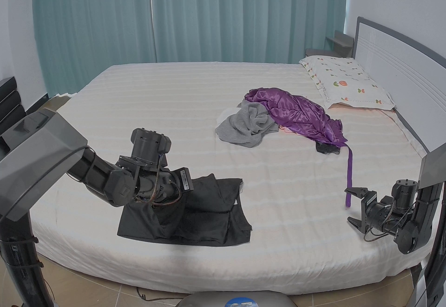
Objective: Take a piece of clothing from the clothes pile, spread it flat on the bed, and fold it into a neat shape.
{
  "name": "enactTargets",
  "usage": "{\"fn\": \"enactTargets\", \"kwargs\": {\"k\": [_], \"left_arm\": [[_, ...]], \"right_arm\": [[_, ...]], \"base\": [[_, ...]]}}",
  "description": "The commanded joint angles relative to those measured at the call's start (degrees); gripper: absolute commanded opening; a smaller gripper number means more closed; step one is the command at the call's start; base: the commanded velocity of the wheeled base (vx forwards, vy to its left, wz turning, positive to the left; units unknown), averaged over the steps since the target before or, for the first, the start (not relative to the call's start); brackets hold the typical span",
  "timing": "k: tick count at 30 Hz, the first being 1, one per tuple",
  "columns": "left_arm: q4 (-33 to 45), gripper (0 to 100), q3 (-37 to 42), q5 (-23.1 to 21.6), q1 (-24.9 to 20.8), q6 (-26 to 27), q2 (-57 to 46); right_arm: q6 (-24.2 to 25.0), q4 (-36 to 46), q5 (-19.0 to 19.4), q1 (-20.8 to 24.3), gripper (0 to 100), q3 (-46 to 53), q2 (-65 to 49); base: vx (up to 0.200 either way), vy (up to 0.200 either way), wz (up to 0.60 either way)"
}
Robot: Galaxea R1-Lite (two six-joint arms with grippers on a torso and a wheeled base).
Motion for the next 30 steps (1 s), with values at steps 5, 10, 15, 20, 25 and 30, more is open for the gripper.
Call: {"fn": "enactTargets", "kwargs": {"k": [5, 10, 15, 20, 25, 30], "left_arm": [[1.68, 0, -6.34, 4.90, -3.52, -0.03, 7.41], [1.77, 0, -7.83, 6.05, -4.31, -0.12, 8.20], [3.00, 100, -7.92, 7.98, -5.10, -0.20, 8.11], [3.88, 100, -7.04, 7.98, -5.54, -2.84, 6.71], [6.16, 100, -4.85, 6.92, -4.75, -6.18, 0.47], [6.43, 100, 0.16, 4.46, -1.76, -9.26, -5.33]], "right_arm": [[-0.09, -0.76, -0.07, 0.40, 100, 0.10, 0.08], [-0.09, -0.76, -0.07, 0.40, 100, 0.10, 0.08], [-0.09, -0.76, -0.07, 0.40, 100, 0.10, 0.08], [-0.09, -0.76, -0.07, 0.40, 100, 0.19, 0.08], [-0.09, -0.76, -0.07, 0.40, 100, 0.27, 0.08], [-0.27, -0.76, -0.07, 0.40, 100, 0.27, 0.08]], "base": [[0.000, 0.000, 0.00], [0.000, 0.000, 0.00], [0.000, 0.000, 0.00], [0.000, 0.000, 0.00], [0.000, 0.000, 0.00], [0.000, 0.000, 0.00]]}}
